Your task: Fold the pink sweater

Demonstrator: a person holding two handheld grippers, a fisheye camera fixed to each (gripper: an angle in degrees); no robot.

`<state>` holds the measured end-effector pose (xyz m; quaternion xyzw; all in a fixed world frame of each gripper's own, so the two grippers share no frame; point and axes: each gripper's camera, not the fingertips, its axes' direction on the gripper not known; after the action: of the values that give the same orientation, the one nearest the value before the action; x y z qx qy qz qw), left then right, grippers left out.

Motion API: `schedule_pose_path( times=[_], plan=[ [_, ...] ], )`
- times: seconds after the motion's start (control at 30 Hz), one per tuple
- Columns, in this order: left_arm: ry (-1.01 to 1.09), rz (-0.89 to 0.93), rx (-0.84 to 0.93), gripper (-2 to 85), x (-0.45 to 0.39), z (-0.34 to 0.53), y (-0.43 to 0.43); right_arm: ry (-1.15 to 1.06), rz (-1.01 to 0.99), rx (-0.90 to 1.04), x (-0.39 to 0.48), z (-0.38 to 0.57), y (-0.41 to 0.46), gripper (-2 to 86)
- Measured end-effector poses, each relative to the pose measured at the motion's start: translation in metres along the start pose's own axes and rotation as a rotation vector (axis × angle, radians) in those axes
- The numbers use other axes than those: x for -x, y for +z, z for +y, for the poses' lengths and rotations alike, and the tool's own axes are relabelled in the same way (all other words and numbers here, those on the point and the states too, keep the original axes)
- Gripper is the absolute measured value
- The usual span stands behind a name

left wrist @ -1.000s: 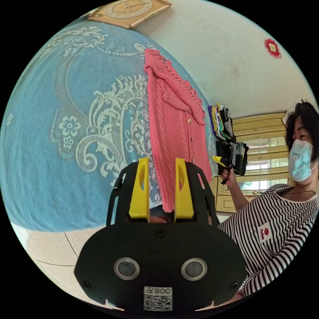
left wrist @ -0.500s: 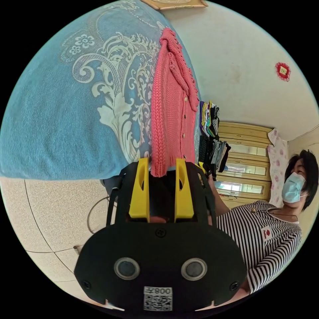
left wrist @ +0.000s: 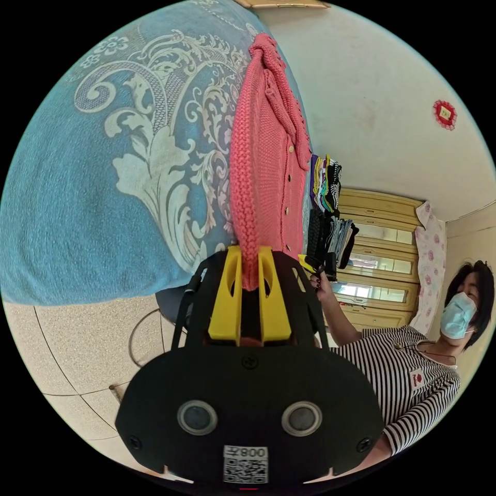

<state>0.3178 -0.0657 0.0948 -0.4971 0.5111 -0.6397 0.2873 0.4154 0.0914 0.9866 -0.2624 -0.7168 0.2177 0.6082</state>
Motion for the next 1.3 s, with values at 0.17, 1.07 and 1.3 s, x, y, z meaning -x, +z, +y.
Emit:
schedule_pose_path(
  times=[0.17, 1.07, 1.3],
  plan=[
    [-0.002, 0.010, -0.012, 4.2, 0.015, 0.024, 0.005, -0.028, 0.015, 0.048, -0.010, 0.009, 0.006, 3.4],
    [0.185, 0.066, -0.099, 3.6, 0.022, 0.242, 0.007, -0.194, -0.229, 0.003, -0.056, 0.201, -0.061, 1.8],
    [0.210, 0.084, -0.092, 3.5, 0.022, 0.307, 0.007, -0.224, -0.243, 0.050, -0.059, 0.267, -0.065, 1.8]
  ],
)
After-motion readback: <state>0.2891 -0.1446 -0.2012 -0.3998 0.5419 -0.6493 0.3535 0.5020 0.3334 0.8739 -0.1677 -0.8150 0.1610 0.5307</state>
